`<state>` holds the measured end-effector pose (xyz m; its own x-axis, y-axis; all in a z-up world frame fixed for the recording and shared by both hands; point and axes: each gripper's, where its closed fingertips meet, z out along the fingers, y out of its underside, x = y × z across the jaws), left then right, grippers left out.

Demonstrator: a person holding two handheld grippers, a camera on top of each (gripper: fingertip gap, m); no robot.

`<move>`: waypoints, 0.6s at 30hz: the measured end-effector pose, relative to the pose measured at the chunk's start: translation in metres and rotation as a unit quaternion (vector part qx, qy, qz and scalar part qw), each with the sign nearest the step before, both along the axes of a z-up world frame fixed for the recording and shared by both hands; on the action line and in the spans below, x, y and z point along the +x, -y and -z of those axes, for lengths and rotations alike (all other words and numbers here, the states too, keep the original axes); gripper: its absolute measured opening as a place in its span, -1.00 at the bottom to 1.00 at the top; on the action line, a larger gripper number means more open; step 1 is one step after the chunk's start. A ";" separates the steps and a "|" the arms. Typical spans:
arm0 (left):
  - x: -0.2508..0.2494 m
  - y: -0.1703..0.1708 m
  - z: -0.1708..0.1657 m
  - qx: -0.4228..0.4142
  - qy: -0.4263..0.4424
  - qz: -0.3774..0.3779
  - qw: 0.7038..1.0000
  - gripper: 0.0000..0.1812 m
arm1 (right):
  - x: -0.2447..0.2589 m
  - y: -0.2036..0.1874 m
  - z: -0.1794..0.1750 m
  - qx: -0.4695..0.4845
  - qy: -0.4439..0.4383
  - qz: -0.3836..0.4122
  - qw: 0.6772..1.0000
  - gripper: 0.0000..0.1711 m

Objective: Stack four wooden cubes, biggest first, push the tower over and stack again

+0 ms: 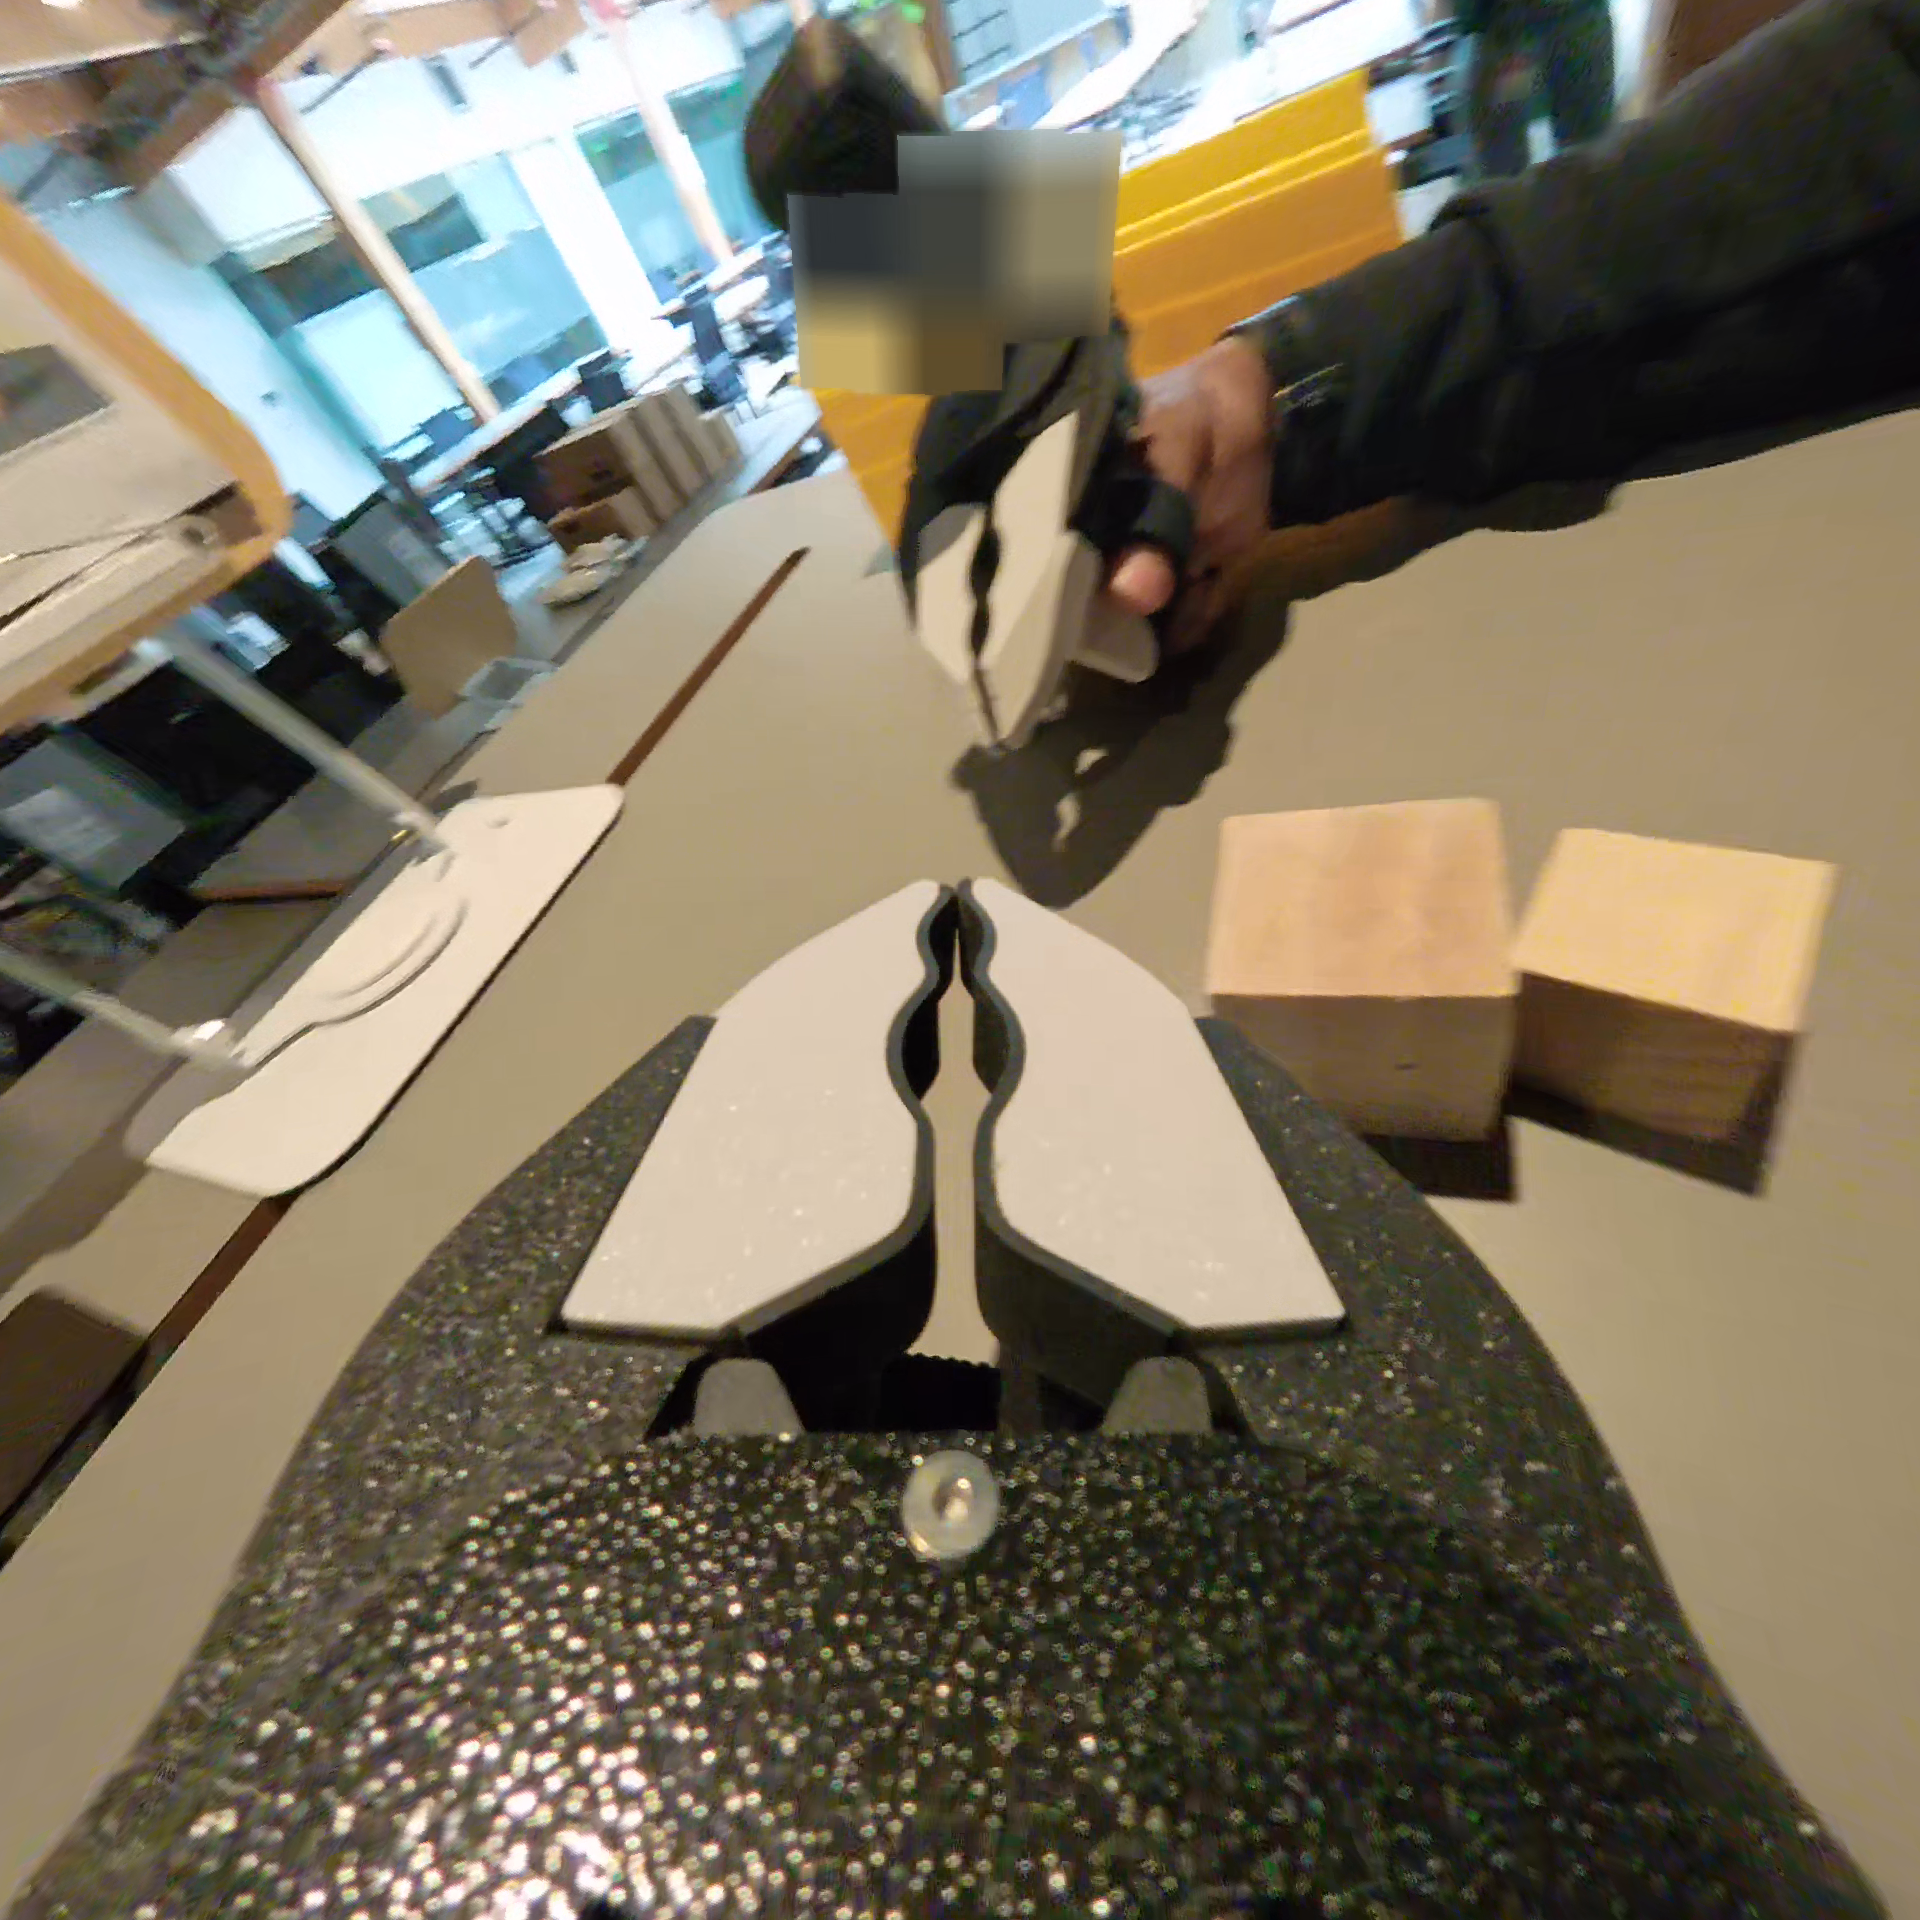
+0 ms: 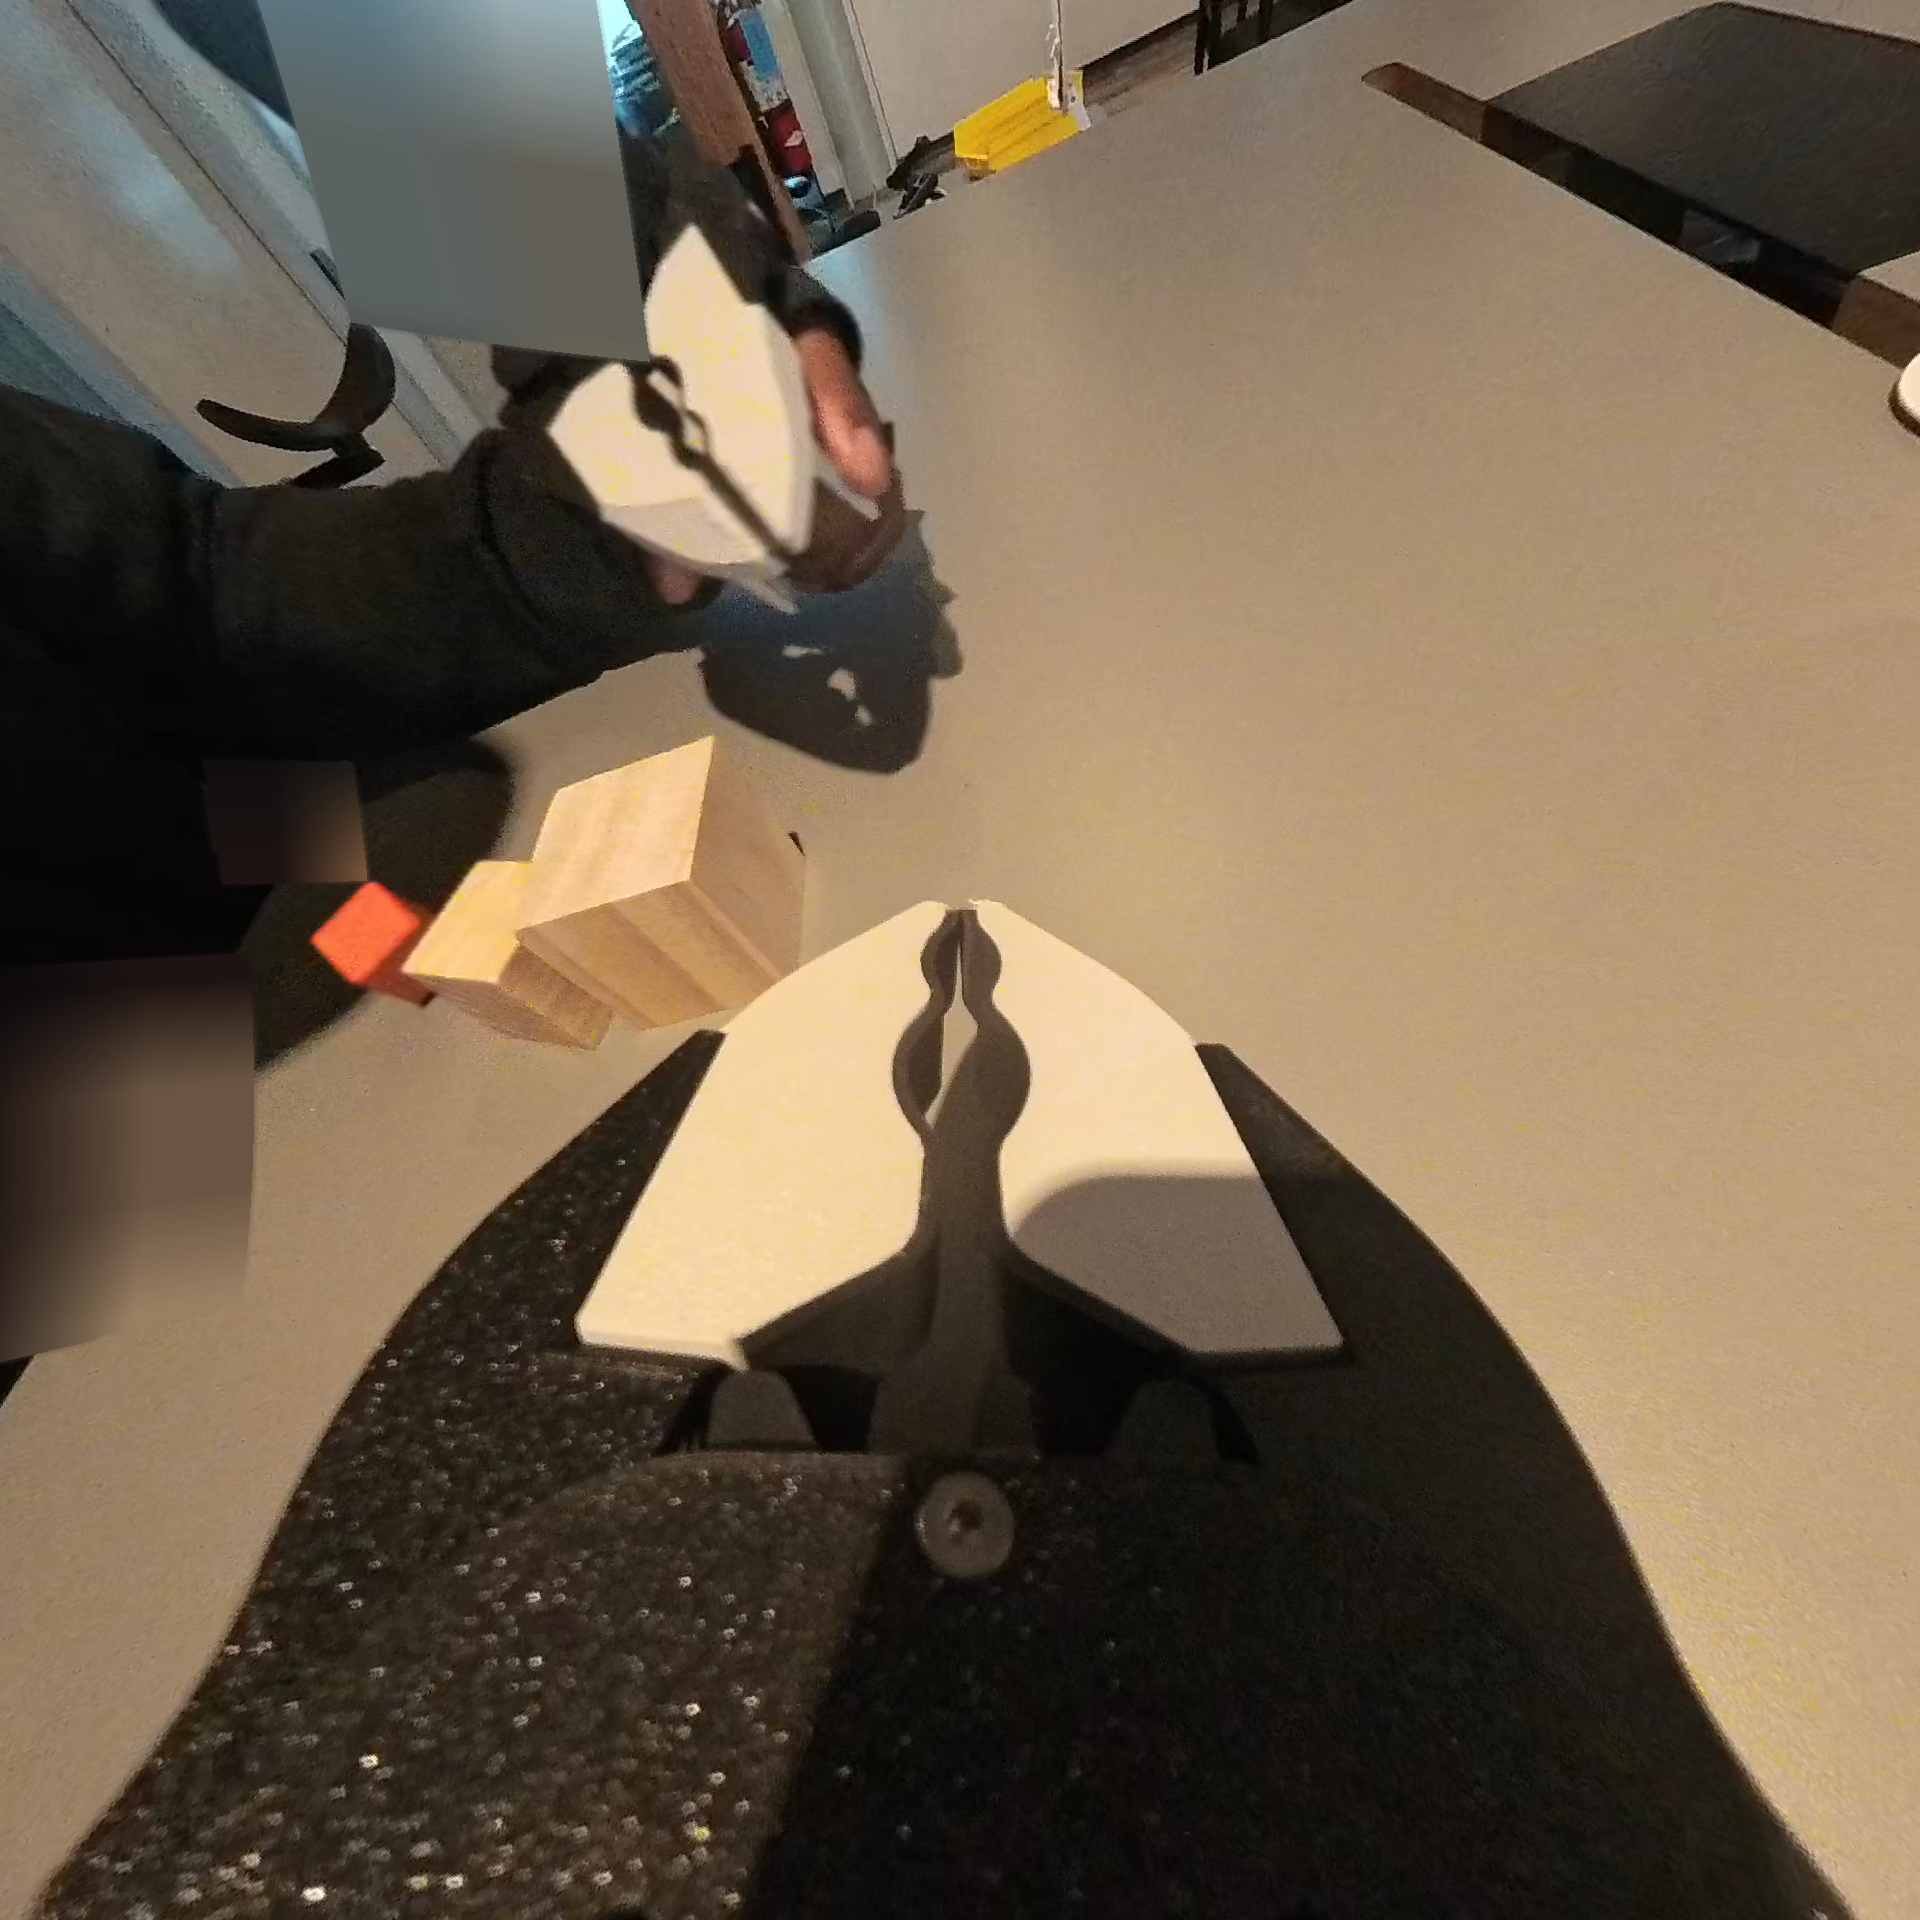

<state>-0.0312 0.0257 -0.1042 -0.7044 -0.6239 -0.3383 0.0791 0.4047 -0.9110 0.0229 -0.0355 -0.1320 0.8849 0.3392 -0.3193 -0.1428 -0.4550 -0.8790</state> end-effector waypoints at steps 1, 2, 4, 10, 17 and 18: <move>0.006 -0.006 0.003 0.001 0.002 -0.020 1.000 -1.00 | 0.000 0.000 0.000 0.001 0.001 -0.001 1.000 -1.00; 0.011 -0.012 0.007 0.005 0.004 -0.038 0.999 -1.00 | -0.001 0.001 -0.001 0.003 0.002 -0.003 1.000 -1.00; 0.018 -0.020 0.011 0.008 0.005 -0.062 0.998 -1.00 | -0.004 0.002 -0.003 0.014 0.009 -0.010 1.000 -1.00; 0.017 -0.024 0.005 -0.022 0.001 -0.053 0.998 -0.99 | -0.053 0.026 -0.023 0.065 0.072 -0.132 0.987 -0.88; 0.007 -0.014 0.010 -0.003 -0.002 -0.008 1.000 -0.91 | -0.133 0.035 -0.031 0.024 0.225 -0.258 0.939 -0.75; 0.005 -0.013 0.009 -0.005 -0.003 -0.001 1.000 -0.90 | -0.135 0.035 -0.022 -0.002 0.258 -0.261 0.930 -0.72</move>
<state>-0.0260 0.0388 -0.1136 -0.7060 -0.6282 -0.3270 0.0725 0.3953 -0.9157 -0.1123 -0.0702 -0.1100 0.6355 0.7655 0.1003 0.5391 -0.3470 -0.7675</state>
